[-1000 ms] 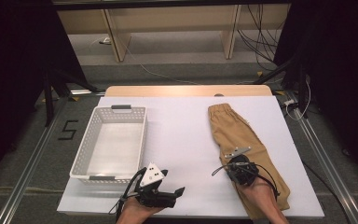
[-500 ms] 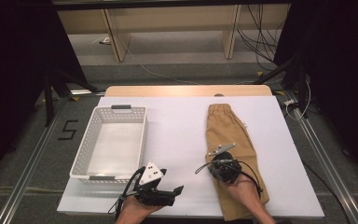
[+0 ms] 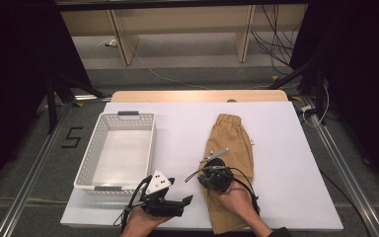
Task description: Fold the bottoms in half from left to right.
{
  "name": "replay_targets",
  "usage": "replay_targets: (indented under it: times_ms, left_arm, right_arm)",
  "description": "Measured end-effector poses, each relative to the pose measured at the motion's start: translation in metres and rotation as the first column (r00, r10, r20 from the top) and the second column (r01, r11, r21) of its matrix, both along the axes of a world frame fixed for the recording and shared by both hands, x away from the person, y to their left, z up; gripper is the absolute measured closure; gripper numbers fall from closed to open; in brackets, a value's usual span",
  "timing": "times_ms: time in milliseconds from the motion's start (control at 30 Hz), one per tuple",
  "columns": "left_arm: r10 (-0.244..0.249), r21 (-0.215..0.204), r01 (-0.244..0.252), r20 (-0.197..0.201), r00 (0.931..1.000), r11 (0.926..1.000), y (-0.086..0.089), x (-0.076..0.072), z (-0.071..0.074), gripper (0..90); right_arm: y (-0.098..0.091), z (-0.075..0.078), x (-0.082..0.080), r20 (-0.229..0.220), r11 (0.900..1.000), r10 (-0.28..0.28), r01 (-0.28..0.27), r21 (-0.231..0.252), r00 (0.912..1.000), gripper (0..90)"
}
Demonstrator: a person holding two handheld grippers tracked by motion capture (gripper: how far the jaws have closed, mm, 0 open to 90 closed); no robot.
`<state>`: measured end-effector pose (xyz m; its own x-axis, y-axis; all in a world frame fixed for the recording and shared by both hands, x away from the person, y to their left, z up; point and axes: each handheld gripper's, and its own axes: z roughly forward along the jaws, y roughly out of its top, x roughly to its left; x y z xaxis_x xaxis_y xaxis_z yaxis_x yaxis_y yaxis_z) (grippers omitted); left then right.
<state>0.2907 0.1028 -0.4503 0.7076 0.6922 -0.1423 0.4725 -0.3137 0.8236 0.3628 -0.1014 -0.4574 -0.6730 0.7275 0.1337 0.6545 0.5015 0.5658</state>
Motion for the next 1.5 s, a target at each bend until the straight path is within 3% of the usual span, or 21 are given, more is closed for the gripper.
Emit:
replay_targets:
  times_ms: [133, 233, 333, 500, 667, 867, 1133, 1300, 1500]
  left_arm:
    - [-0.002, -0.001, 0.002, -0.005, 1.0000, 1.0000, -0.001, 0.001, -0.001, 18.7]
    - [-0.006, 0.005, 0.006, -0.010, 0.9999, 1.0000, -0.003, 0.000, -0.002, 18.7]
    - [-0.007, 0.010, 0.008, -0.020, 0.9998, 0.9999, -0.006, 0.002, -0.005, 18.7]
    - [-0.009, 0.009, 0.010, -0.069, 0.9976, 0.9999, -0.017, 0.009, -0.012, 18.7]
    - [-0.002, 0.022, 0.005, -0.105, 0.9944, 0.9997, -0.029, 0.015, -0.017, 18.8]
    - [0.011, 0.043, -0.004, -0.164, 0.9864, 0.9990, -0.044, 0.026, -0.022, 19.9]
    - [0.033, 0.052, -0.022, -0.210, 0.9771, 0.9984, -0.059, 0.038, -0.024, 27.2]
    - [0.049, 0.094, -0.030, -0.205, 0.9776, 0.9951, -0.067, 0.041, -0.025, 30.0]
    - [0.077, 0.125, -0.049, -0.223, 0.9719, 0.9909, -0.068, 0.046, -0.030, 34.7]
  right_arm:
    - [-0.004, 0.002, 0.001, -0.025, 0.9996, 0.003, -0.002, 0.027, 0.9997, 75.2]
    - [-0.014, 0.013, 0.000, -0.014, 0.9988, 0.001, 0.000, 0.049, 0.9999, 58.8]
    - [-0.036, 0.029, 0.000, 0.023, 0.9950, -0.016, 0.013, 0.099, 0.9996, 53.6]
    - [-0.074, 0.044, 0.003, 0.057, 0.9886, -0.088, 0.081, 0.127, 0.9945, 44.3]
    - [-0.109, 0.044, 0.010, 0.072, 0.9758, -0.183, 0.172, 0.135, 0.9805, 39.7]
    - [-0.128, 0.040, 0.015, 0.074, 0.9603, -0.252, 0.240, 0.142, 0.9649, 38.2]
    - [-0.134, 0.036, 0.017, 0.085, 0.9620, -0.256, 0.245, 0.121, 0.9630, 37.8]
    - [-0.133, 0.035, 0.017, 0.091, 0.9658, -0.245, 0.235, 0.109, 0.9651, 37.8]
    - [-0.133, 0.033, 0.017, 0.085, 0.9669, -0.243, 0.234, 0.103, 0.9664, 37.9]
